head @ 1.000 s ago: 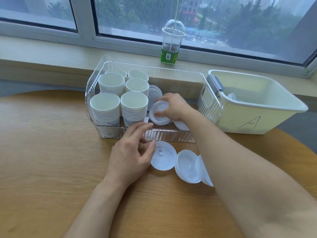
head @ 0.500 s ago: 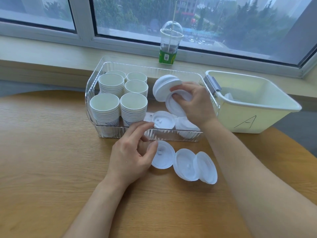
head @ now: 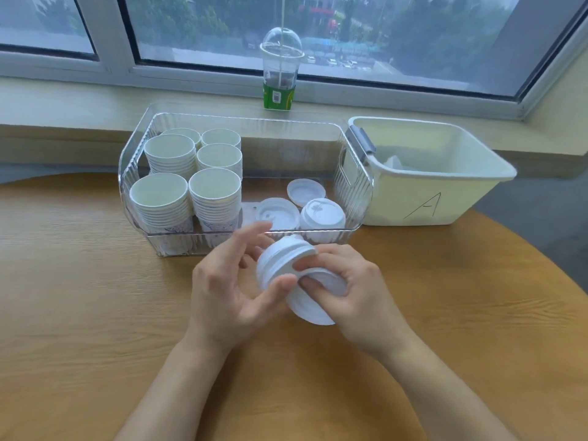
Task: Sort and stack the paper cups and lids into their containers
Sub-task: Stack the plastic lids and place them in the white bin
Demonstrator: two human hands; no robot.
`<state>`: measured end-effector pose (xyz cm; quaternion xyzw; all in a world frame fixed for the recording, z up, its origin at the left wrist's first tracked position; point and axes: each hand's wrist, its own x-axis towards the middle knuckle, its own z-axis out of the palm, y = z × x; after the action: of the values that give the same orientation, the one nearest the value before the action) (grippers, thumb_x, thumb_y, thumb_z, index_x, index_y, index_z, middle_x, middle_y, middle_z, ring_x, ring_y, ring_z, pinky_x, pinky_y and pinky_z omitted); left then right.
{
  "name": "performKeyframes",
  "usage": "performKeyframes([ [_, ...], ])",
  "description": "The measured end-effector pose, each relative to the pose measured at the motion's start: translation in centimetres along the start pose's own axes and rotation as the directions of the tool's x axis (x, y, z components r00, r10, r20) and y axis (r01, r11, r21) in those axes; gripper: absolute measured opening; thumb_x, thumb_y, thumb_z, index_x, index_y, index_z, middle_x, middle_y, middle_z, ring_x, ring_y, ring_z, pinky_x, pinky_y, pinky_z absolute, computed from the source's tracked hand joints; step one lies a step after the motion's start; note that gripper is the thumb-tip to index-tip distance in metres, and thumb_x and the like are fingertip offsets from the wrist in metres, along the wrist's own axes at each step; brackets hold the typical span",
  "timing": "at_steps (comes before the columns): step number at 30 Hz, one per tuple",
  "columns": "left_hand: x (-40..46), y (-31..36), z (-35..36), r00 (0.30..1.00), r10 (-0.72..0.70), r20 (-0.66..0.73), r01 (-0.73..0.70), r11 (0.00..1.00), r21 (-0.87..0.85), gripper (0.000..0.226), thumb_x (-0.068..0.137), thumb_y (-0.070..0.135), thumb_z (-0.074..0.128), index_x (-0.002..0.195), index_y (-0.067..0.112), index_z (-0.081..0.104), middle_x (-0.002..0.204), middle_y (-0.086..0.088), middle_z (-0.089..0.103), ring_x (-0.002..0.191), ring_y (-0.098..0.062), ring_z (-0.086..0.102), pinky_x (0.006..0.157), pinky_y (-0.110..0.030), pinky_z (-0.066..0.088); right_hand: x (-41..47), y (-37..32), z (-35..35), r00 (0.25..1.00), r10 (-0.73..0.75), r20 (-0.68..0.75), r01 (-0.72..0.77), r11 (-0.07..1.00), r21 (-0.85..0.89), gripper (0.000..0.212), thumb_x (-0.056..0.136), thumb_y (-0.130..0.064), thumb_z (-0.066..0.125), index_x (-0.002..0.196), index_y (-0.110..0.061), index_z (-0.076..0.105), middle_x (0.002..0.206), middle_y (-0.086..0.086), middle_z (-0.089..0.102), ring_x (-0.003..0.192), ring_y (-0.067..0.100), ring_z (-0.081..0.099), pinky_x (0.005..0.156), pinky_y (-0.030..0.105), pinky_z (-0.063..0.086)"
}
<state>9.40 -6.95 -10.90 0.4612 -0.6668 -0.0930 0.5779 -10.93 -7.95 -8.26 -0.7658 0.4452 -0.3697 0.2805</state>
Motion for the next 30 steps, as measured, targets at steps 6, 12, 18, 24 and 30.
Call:
performKeyframes([
  [6,-0.4,-1.1,0.9,0.999,0.053,-0.001,-0.051,0.967,0.25,0.034,0.099,0.033,0.067,0.127,0.014,0.071,0.11,0.003,0.077,0.093,-0.016,0.074,0.078,-0.037,0.059,0.3,0.7,0.5,0.999,-0.041,-0.004,0.04,0.996,-0.076,0.023,0.092,-0.022,0.078,0.115,-0.025,0.077,0.128,-0.015,0.068,0.127,0.008,0.061,0.108,0.028,0.046],
  [12,-0.4,-1.7,0.7,0.998,-0.038,0.048,0.023,0.962,0.271,0.037,0.092,0.029,0.073,0.129,0.02,0.072,0.114,0.008,0.067,0.097,-0.016,0.069,0.074,-0.04,0.06,1.0,0.6,-1.6,0.994,-0.103,-0.022,0.092,0.951,-0.294,0.043,0.087,-0.058,0.07,0.124,-0.036,0.071,0.137,-0.02,0.061,0.127,0.004,0.056,0.092,0.033,0.056],
  [18,-0.2,-1.7,0.5,0.998,-0.066,-0.011,0.066,0.956,0.286,0.038,0.097,0.034,0.061,0.128,0.015,0.071,0.12,0.0,0.062,0.103,-0.019,0.063,0.085,-0.031,0.054,4.4,-0.2,-3.6,0.983,-0.159,-0.091,0.116,0.924,-0.365,0.042,0.092,-0.058,0.065,0.12,-0.028,0.073,0.126,-0.014,0.065,0.105,-0.003,0.055,0.089,0.024,0.049],
  [24,0.0,-1.9,0.5,0.999,-0.036,-0.014,0.038,0.954,0.298,0.039,0.104,0.034,0.051,0.133,0.014,0.07,0.131,-0.001,0.064,0.122,-0.022,0.057,0.104,-0.031,0.046,10.9,-0.1,-3.2,0.989,0.097,0.114,-0.021,0.843,-0.537,0.052,0.098,-0.045,0.067,0.146,-0.031,0.053,0.148,-0.006,0.051,0.133,0.017,0.05,0.111,0.033,0.04],
  [30,0.0,-2.5,0.5,0.996,-0.082,0.019,0.071,0.941,0.332,0.041,0.103,0.036,0.054,0.137,0.017,0.068,0.14,0.003,0.063,0.13,-0.016,0.056,0.111,-0.018,0.036,15.4,1.8,-0.7,0.867,0.405,0.29,-0.175,0.793,-0.584,0.093,0.09,-0.047,0.077,0.164,-0.034,0.023,0.171,-0.001,0.023,0.155,0.026,0.03,0.123,0.043,0.03],
])
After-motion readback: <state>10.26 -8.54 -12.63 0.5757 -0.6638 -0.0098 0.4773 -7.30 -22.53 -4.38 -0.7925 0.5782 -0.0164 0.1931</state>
